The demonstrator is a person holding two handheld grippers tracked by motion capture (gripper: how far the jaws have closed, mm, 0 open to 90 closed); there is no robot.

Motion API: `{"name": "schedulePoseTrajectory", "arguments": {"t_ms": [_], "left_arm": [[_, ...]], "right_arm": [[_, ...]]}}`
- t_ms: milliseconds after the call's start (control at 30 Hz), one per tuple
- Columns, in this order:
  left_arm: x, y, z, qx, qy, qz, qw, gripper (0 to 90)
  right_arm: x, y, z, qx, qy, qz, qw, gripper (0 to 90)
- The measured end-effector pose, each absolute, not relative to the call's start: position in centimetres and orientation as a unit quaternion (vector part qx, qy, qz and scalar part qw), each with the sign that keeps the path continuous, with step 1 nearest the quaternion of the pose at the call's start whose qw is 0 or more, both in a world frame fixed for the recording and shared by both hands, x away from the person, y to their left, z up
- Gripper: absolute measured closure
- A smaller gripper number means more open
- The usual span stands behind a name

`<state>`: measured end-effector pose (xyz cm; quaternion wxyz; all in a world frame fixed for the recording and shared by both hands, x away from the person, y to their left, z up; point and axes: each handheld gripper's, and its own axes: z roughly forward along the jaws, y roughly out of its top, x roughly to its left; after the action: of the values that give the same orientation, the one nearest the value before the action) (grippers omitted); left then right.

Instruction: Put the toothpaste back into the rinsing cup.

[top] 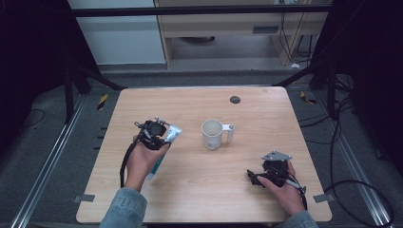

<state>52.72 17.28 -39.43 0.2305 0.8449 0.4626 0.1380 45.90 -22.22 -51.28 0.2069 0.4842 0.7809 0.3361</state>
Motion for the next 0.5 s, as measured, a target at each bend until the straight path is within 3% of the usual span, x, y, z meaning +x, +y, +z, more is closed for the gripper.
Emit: {"name": "schedulePoseTrajectory", "arguments": {"t_ms": [500], "left_arm": [[52.9, 16.9, -36.6, 0.841, 0.451, 0.163, 0.248, 78.0]], "right_arm": [[45.9, -22.2, -51.3, 0.484, 0.781, 0.336, 0.206, 0.9]]}}
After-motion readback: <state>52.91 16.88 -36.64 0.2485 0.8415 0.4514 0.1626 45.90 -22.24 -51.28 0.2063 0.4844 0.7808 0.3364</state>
